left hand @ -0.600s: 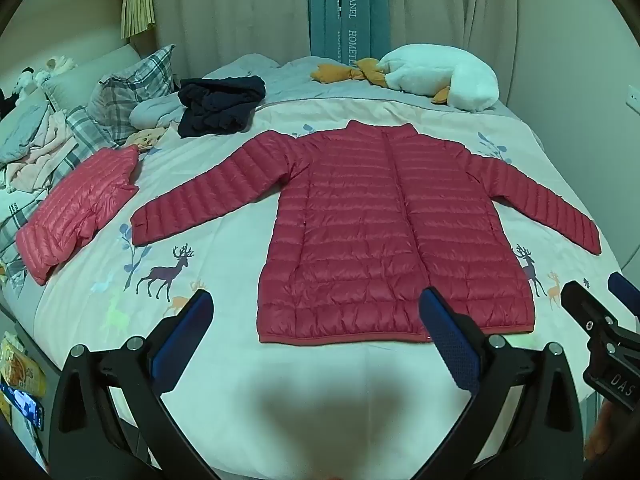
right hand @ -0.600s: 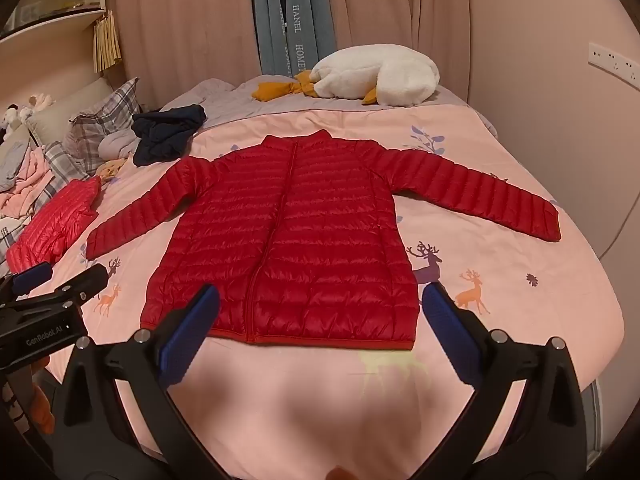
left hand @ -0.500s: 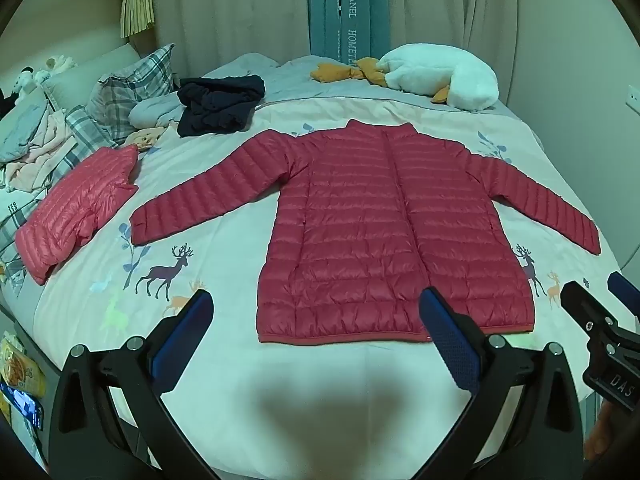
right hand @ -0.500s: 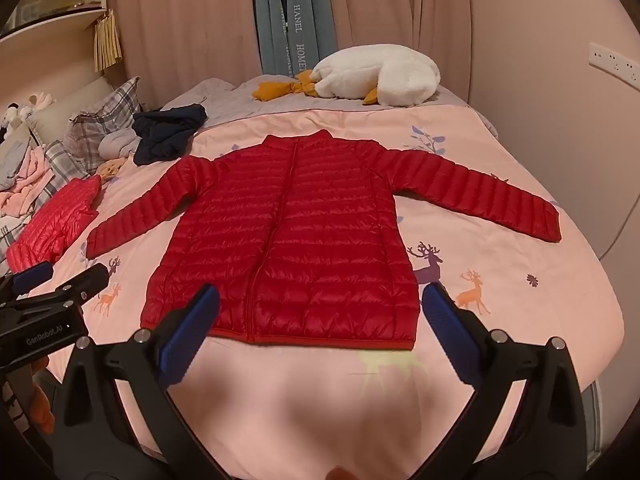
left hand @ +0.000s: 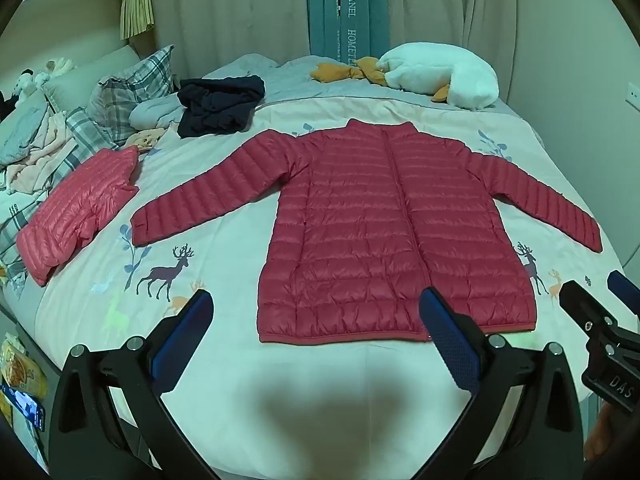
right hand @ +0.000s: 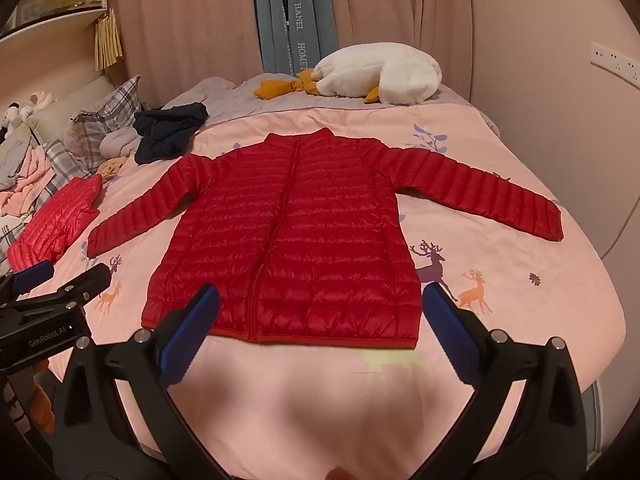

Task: Fold large clothes

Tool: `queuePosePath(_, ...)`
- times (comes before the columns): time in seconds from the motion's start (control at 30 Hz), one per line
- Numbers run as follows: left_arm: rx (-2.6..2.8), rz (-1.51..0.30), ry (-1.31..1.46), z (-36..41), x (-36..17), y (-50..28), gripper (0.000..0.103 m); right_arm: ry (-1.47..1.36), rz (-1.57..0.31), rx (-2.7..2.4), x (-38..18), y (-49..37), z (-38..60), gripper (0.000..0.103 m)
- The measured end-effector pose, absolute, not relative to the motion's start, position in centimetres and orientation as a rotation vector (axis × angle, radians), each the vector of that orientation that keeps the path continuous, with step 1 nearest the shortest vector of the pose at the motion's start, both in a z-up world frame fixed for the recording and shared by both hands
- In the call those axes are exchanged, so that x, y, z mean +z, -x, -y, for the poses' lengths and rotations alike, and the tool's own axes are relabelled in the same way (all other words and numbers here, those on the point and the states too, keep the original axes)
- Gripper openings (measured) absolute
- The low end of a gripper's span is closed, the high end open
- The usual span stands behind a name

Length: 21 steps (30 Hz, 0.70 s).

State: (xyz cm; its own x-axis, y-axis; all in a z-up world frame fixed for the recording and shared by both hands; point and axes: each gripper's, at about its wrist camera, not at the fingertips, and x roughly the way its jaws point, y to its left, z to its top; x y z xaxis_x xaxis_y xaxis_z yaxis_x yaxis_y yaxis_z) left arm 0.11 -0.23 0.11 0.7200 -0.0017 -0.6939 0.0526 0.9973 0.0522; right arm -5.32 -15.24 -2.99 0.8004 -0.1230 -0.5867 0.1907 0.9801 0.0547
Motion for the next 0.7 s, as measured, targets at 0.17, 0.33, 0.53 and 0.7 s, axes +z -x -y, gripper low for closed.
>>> queuePosePath(0.17, -0.03, -0.766, -0.067, 0.17, 0.07, -0.1, 0.102, -0.114, -0.622, -0.168, -2.83, 5.35, 15.49, 0.101)
queuePosePath(0.33, -0.03, -0.769, -0.069, 0.15, -0.35, -0.12, 0.102, -0.115, -0.624, -0.169, -2.66, 5.24, 15.77, 0.101)
queuePosePath(0.53, -0.033, -0.774, -0.074, 0.09, -0.61, -0.05, 0.102, -0.116, -0.626, -0.166, -3.14, 5.38, 15.23, 0.101)
queuePosePath(0.7, -0.033, -0.775, -0.075, 0.11, -0.57, -0.08, 0.102, -0.117, -0.625, -0.166, -3.0, 5.42, 15.25, 0.101)
